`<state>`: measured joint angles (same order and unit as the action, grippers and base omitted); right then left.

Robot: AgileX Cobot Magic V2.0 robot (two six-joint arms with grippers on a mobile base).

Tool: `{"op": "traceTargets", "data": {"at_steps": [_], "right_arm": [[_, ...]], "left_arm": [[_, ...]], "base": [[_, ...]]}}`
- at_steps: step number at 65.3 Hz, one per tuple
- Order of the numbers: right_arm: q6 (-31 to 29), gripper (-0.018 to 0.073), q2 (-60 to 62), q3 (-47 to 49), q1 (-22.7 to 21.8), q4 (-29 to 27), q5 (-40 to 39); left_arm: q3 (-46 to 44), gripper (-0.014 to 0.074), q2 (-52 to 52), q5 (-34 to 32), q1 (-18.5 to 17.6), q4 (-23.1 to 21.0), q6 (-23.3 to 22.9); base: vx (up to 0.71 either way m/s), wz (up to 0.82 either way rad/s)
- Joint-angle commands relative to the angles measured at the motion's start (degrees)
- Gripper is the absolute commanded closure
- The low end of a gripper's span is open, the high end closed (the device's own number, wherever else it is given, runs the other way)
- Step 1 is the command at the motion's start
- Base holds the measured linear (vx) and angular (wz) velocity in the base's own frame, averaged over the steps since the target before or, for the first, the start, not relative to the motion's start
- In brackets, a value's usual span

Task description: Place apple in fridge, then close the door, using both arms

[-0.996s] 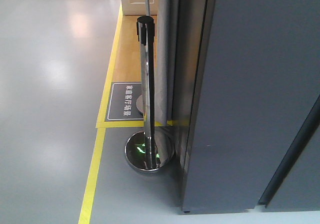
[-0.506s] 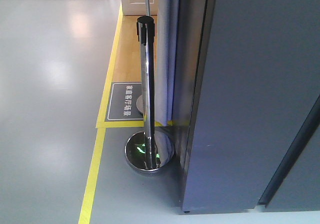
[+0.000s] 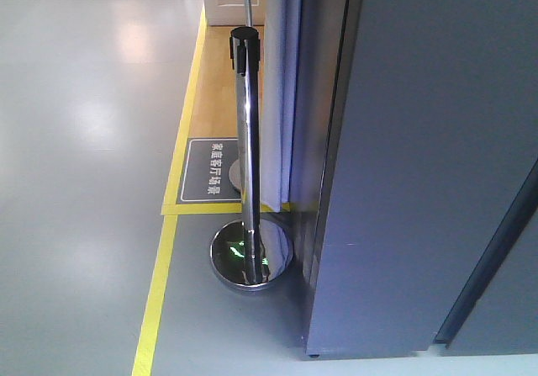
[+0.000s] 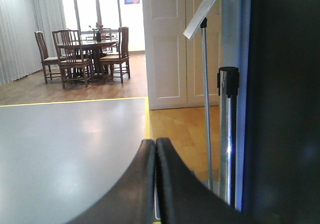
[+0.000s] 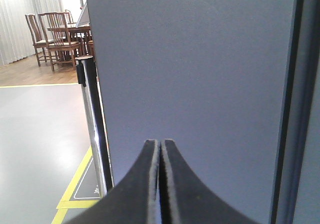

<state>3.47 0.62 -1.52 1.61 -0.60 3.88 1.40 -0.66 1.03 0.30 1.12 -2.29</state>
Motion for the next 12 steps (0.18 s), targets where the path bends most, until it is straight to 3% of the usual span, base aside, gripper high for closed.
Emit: {"op": "traceTargets", "data": {"at_steps": [1,12], "right_arm": [[0.01,0.0561,0.69,-0.03,-0.31,0.12,-4.46],[0.01,0.0561,0.63,-0.03,-0.3,0.12,-4.46]], "left_arm": [[1.62,0.0602,-0.9,-4.22,-0.28,-0.03,-0.56],[1.62,0.0602,-0.9,-4.22,-0.28,-0.03,-0.56]], "base": [[0.0,0.0],[0.0,0.0]]}}
